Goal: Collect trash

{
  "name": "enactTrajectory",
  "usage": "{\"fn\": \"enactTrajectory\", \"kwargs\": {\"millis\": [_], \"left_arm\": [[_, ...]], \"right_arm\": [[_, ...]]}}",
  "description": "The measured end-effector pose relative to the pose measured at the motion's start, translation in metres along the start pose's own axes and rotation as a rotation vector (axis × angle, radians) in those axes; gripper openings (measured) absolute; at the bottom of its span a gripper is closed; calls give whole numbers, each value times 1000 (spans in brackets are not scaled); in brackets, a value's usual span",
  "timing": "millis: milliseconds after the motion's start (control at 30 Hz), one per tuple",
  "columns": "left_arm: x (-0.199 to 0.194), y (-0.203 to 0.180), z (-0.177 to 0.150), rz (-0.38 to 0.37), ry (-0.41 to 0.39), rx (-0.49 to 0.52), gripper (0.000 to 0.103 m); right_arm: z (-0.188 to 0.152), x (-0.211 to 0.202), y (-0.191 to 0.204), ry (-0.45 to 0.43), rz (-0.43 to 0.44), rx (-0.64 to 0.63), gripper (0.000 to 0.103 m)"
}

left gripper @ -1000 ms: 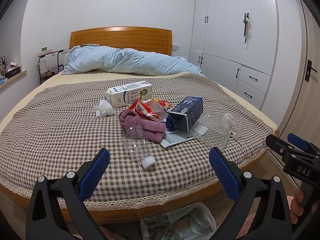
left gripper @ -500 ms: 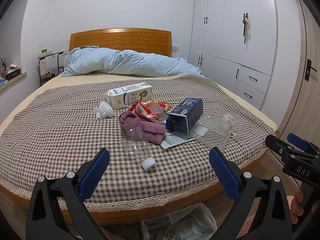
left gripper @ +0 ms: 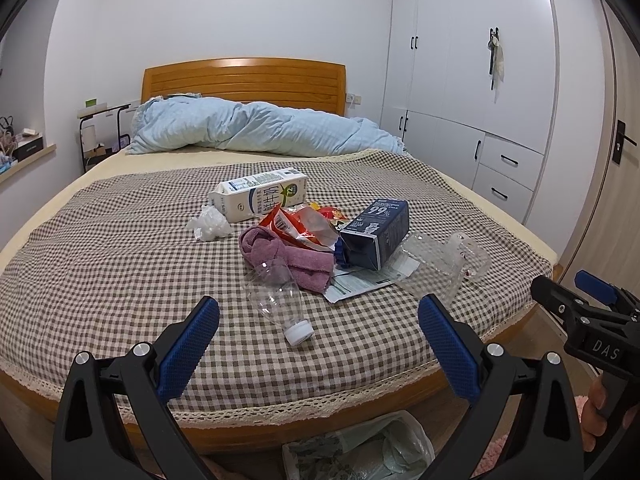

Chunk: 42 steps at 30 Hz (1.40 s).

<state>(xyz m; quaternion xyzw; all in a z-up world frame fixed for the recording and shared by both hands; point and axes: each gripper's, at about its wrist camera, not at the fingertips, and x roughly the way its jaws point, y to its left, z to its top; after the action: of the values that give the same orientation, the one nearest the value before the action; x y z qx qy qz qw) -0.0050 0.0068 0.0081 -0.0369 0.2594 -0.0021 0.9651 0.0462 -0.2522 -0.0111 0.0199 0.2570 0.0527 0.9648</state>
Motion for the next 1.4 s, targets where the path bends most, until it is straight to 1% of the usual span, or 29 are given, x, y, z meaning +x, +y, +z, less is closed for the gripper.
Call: {"fn": "enactTrajectory", "kwargs": {"millis": [367,633,833,1000,1133,1400], "left_arm": [[16,0,11,-12,-1,-10,97],[38,-1,22,-26,5,-8,97],[57,-5,31,-12,-1,7,97],[75,-2,39,-24,5,-10,97],[91,0,47,-10,13,-13,97],[119,8,66,10,6,-22,97]], "right_arm": [[5,19,-5,1,-1,3,97],[13,43,-6,7,11,6,97],[20,63,-6,12,21,13,97],[27,80,-7,14,29,18,97],[33,92,-8,6,32,16,97],[51,117,-13,-13,33,17,97]]}}
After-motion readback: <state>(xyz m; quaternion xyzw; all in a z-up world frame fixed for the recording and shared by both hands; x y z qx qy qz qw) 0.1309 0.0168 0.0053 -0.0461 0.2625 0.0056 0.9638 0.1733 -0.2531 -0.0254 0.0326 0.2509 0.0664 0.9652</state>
